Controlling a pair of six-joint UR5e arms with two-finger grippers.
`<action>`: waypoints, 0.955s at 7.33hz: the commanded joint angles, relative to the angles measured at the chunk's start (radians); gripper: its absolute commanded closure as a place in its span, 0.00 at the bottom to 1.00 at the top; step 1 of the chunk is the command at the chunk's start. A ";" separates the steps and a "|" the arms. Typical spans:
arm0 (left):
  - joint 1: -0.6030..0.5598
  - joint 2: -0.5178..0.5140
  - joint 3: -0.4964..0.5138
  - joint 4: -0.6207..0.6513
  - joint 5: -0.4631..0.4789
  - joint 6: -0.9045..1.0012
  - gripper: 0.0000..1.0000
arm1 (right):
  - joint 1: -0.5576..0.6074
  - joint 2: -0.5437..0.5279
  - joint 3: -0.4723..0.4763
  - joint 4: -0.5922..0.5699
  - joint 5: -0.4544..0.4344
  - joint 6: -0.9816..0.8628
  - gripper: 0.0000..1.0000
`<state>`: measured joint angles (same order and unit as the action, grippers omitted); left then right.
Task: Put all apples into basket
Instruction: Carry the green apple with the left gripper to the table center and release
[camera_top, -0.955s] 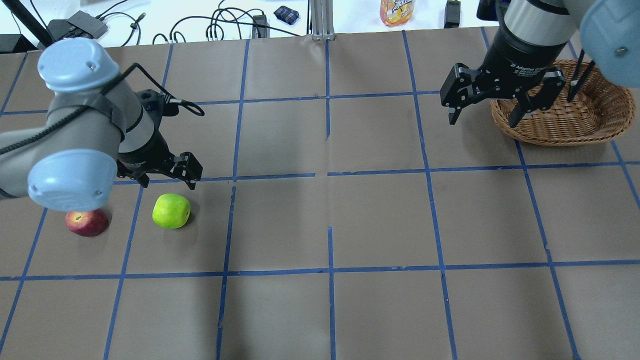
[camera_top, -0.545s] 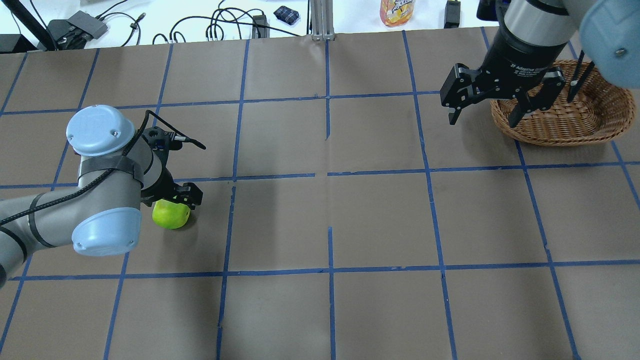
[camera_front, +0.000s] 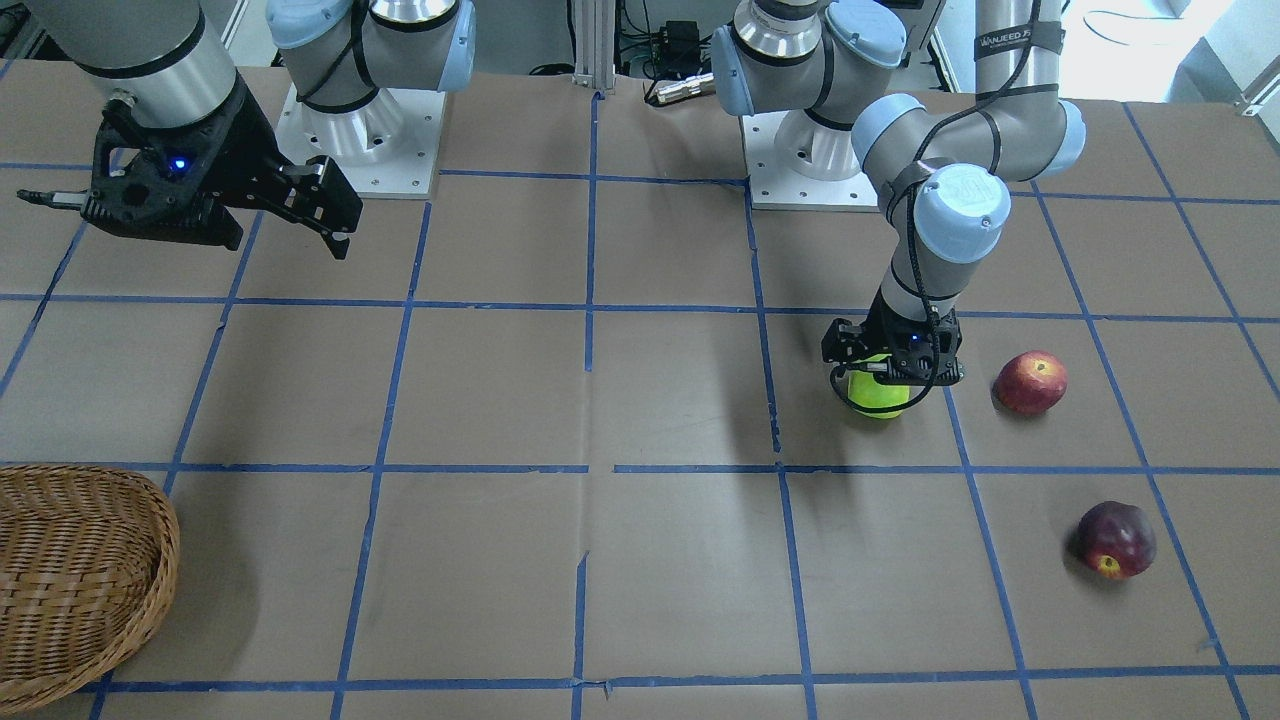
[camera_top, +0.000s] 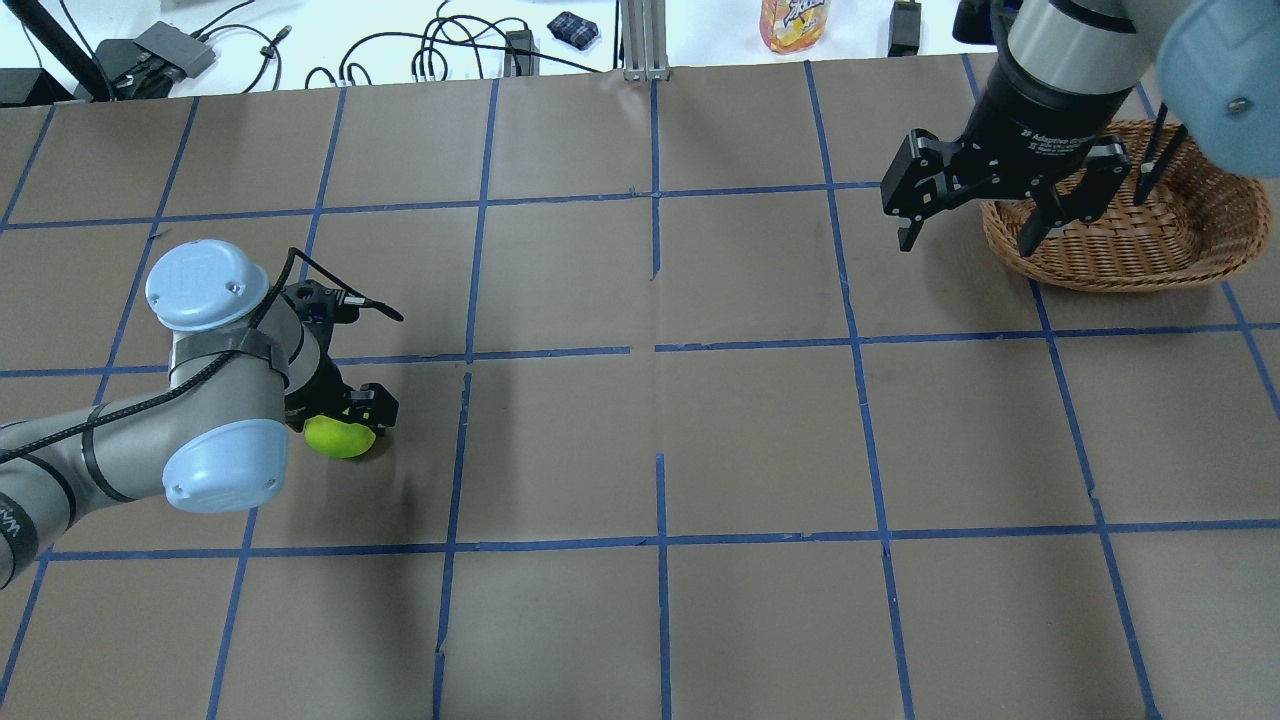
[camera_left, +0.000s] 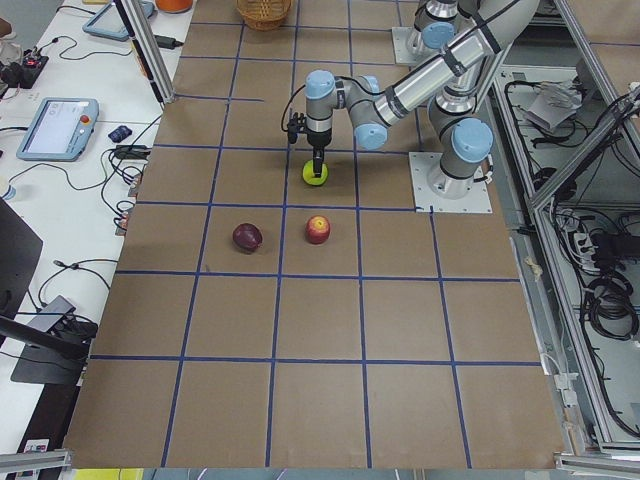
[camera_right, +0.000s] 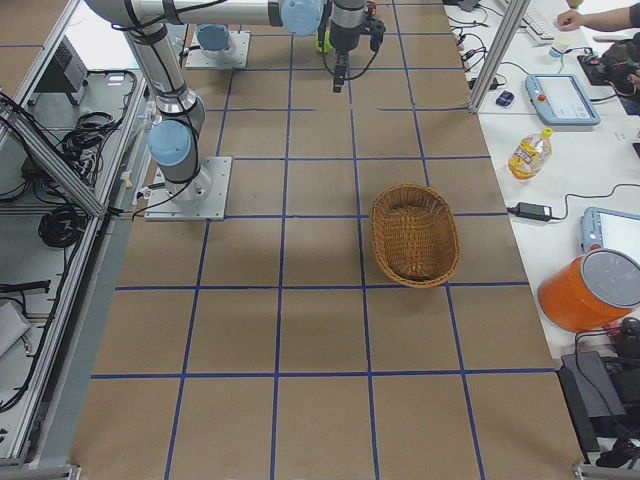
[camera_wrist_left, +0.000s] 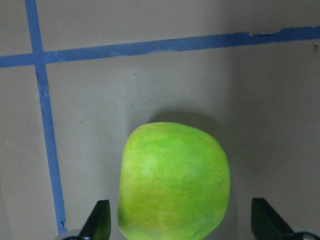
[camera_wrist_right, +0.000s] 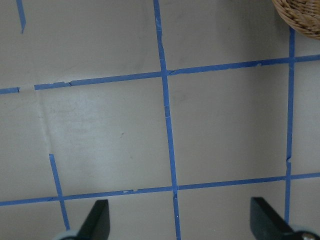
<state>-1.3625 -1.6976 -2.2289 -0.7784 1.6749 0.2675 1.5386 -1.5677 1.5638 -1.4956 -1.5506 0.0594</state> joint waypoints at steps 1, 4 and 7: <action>0.003 -0.023 0.009 0.025 0.002 0.005 0.35 | 0.000 0.000 0.002 0.000 0.001 0.002 0.00; -0.012 0.006 0.043 0.019 0.008 -0.004 0.74 | 0.000 0.000 0.002 0.000 0.000 0.002 0.00; -0.185 -0.023 0.092 0.022 -0.073 -0.412 0.73 | 0.001 0.000 0.002 0.000 0.001 0.002 0.00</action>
<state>-1.4598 -1.7080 -2.1640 -0.7583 1.6332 0.0174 1.5388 -1.5677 1.5662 -1.4956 -1.5488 0.0620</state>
